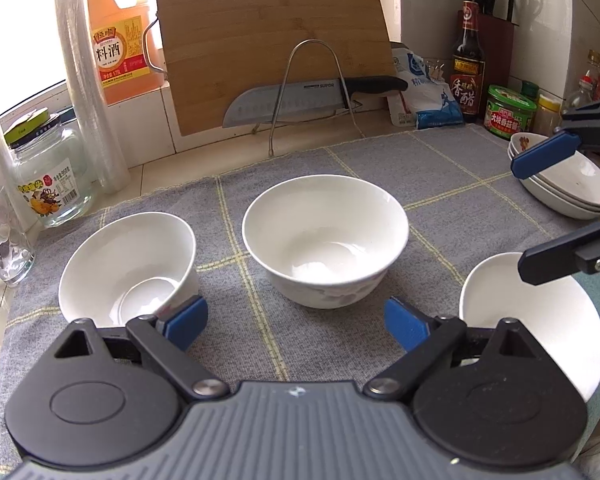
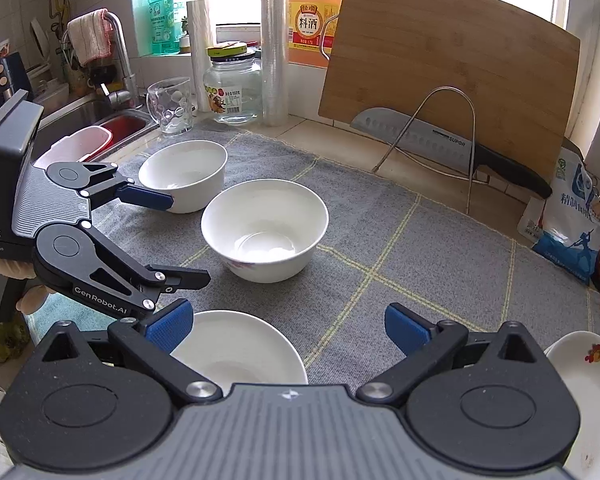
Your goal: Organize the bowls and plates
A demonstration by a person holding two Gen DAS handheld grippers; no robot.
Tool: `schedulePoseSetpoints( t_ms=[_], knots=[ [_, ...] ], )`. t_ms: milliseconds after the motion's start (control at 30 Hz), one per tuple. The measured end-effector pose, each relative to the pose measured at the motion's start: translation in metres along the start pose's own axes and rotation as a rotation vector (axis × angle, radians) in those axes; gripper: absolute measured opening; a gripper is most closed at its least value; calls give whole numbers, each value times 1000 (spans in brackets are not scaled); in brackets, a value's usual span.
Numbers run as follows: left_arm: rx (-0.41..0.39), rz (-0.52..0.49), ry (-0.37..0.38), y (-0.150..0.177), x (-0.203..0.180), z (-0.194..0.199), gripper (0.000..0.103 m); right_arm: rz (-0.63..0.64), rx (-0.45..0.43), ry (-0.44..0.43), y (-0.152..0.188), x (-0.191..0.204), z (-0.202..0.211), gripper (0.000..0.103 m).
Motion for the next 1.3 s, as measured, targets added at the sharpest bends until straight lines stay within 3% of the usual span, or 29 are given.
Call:
schedulePoseSetpoints(
  t_ms=[133, 633, 867, 1300],
  knots=[
    [-8, 5, 25, 0, -2, -8, 95, -22, -15, 10, -13, -10, -11, 103],
    [-60, -55, 67, -10, -18, -24, 93, -35, 29, -79, -51, -33, -59, 101],
    [-59, -67, 71, -10, -19, -27, 89, -38, 77, -115, -61, -41, -87, 87],
    [-55, -73, 87, -12, -17, -30, 89, -41, 114, -165, -71, -45, -112, 74]
  ],
)
Point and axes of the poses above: each gripper's, at about its wrist camera, not at the fingertips, and z roughly against the way its jaws point, x to its left, y to its underside, the point moved 1 cm from there along -z, roughly the way its jaws point, and after that the axes turned 13 degrees about -y, right-handed, at the moved point
